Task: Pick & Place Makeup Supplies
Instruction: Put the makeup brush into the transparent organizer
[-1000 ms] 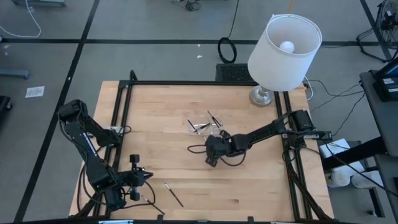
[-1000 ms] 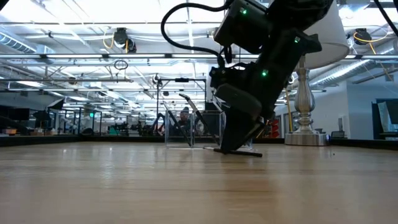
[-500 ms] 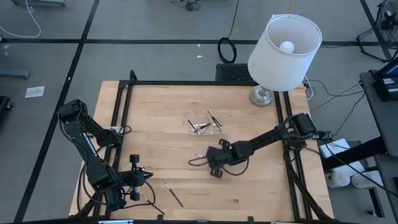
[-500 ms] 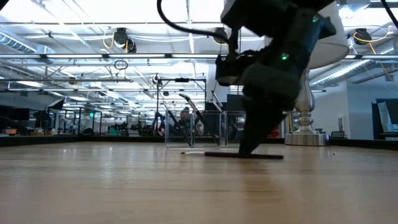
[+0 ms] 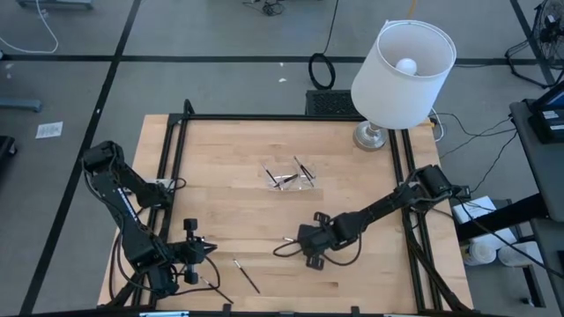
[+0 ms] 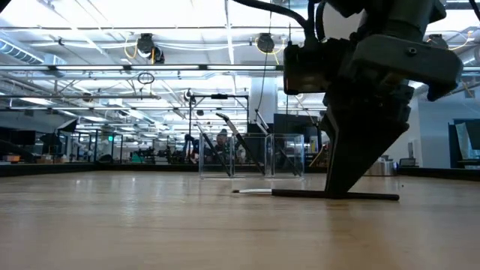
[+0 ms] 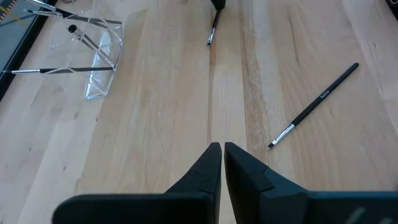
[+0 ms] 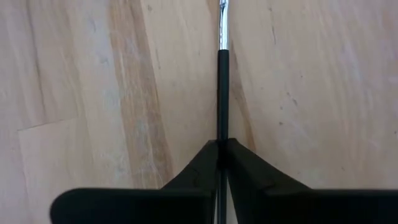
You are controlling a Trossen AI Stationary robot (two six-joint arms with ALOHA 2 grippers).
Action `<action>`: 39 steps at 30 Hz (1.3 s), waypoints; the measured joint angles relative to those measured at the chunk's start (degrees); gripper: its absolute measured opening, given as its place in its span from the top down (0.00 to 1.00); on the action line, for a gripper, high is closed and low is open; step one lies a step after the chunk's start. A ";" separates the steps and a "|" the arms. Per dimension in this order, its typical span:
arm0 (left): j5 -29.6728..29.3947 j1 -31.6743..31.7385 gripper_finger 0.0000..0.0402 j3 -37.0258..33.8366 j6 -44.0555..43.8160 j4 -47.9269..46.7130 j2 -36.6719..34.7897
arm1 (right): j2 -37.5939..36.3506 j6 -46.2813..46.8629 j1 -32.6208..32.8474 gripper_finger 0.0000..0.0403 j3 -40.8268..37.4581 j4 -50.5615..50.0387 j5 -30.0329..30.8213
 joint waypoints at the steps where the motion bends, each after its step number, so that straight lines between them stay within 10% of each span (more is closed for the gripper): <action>1: -0.01 0.00 0.92 0.00 -0.01 0.00 0.00 | -0.26 -0.21 0.00 0.94 0.00 0.36 0.06; 18: -0.03 -0.02 0.92 0.00 0.17 -0.03 0.00 | -8.71 -2.55 0.58 0.58 1.72 4.11 6.33; 33: -0.16 1.93 0.92 0.00 1.57 0.00 0.02 | 16.66 -8.26 -2.88 0.67 48.08 -48.62 1.51; 39: 0.26 1.77 0.92 0.00 1.66 -0.04 0.02 | 20.76 -8.49 -4.00 0.65 50.37 -45.85 1.70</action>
